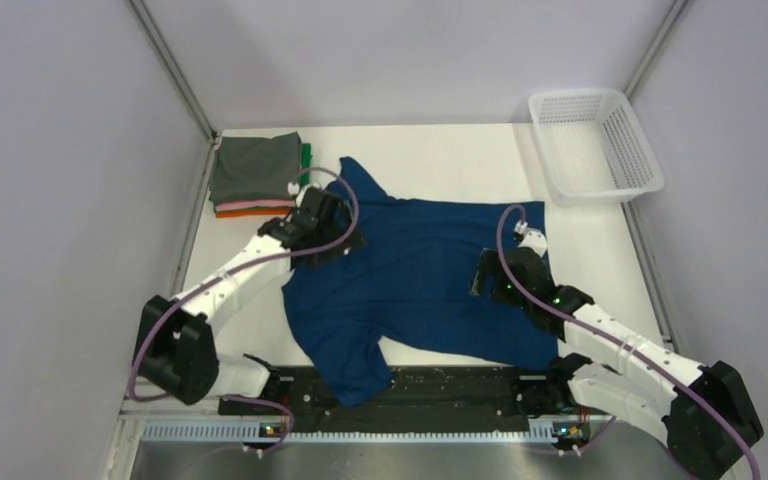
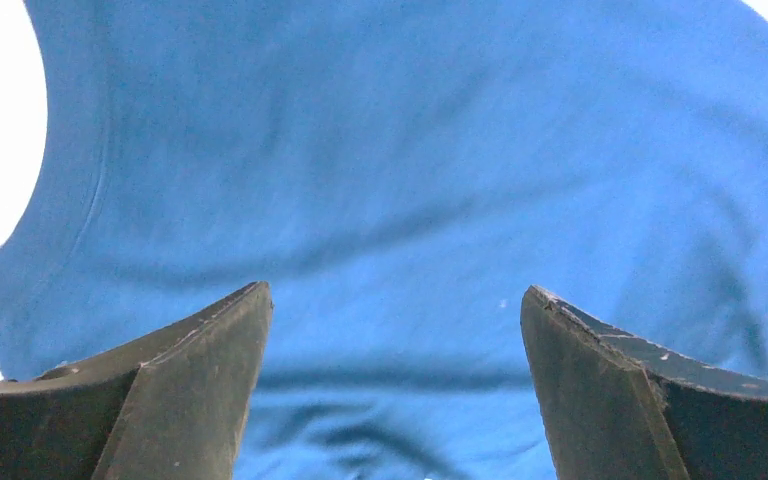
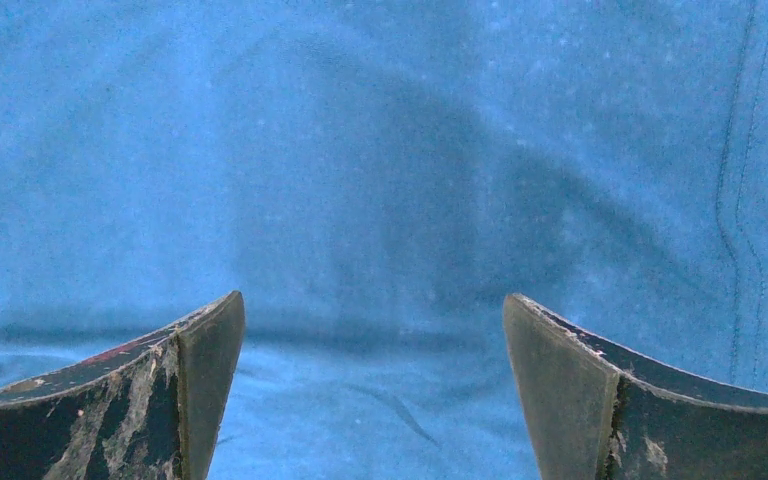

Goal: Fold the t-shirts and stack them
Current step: Flatten out the tshirt

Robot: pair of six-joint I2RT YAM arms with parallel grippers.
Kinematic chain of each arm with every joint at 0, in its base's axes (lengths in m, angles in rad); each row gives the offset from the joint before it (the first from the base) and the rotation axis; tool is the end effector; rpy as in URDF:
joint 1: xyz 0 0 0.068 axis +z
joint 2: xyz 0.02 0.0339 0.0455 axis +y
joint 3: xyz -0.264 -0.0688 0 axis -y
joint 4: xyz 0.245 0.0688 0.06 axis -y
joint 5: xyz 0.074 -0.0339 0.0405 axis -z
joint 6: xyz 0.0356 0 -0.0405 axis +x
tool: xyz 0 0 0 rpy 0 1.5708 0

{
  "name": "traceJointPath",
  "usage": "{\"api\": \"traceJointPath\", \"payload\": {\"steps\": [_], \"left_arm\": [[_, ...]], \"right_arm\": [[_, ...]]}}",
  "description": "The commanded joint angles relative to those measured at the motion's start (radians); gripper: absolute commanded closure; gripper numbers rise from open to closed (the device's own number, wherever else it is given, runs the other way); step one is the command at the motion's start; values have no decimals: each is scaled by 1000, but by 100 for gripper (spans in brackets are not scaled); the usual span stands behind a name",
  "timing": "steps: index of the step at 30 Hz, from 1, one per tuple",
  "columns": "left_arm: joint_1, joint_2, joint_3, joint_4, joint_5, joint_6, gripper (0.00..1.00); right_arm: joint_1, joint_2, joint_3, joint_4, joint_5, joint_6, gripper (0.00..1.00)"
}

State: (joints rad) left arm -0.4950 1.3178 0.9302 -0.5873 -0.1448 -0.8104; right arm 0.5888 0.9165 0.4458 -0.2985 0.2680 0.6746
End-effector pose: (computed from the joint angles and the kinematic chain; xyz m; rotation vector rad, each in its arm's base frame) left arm 0.2354 -0.1212 0.2416 -0.4590 2.5226 -0.3304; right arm 0.1572 0.0936 0.1900 0.2324 2.3171 0.3288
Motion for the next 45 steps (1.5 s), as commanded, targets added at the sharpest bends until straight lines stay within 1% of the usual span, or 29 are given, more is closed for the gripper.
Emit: {"api": "traceJointPath", "payload": {"steps": [1,2,4,6,7,9,10,12,14,17,19,28,32,37,45], "left_arm": [[98,182,183,171,46,62,1],[129,242,223,201,69,63,2],[196,367,317,230,149,60,6],[236,497,445,217,273,75,14],[247,563,509,215,313,81,18],[255,674,631,192,343,82,22],[257,739,702,174,348,86,28],[257,813,782,151,342,84,33],[257,859,822,142,321,81,37],[260,888,831,143,321,75,38],[260,884,804,142,303,70,38],[259,774,656,143,231,63,39],[255,748,606,159,206,58,40],[253,807,648,163,225,50,43],[250,953,824,194,271,31,49]], "right_arm": [[14,37,28,68,30,-56,1],[14,48,25,79,37,-63,1],[13,80,19,94,48,-72,1],[14,106,19,114,60,-77,1],[13,120,18,123,65,-81,1],[13,149,22,137,67,-87,1],[13,165,25,140,67,-89,1],[13,202,33,143,67,-97,1],[12,230,40,141,74,-103,1],[11,262,47,140,83,-107,1],[12,270,49,140,87,-109,1],[12,274,44,140,94,-105,1],[11,280,43,146,89,-104,1],[11,298,43,150,79,-104,1],[10,309,44,152,88,-104,1]]}}
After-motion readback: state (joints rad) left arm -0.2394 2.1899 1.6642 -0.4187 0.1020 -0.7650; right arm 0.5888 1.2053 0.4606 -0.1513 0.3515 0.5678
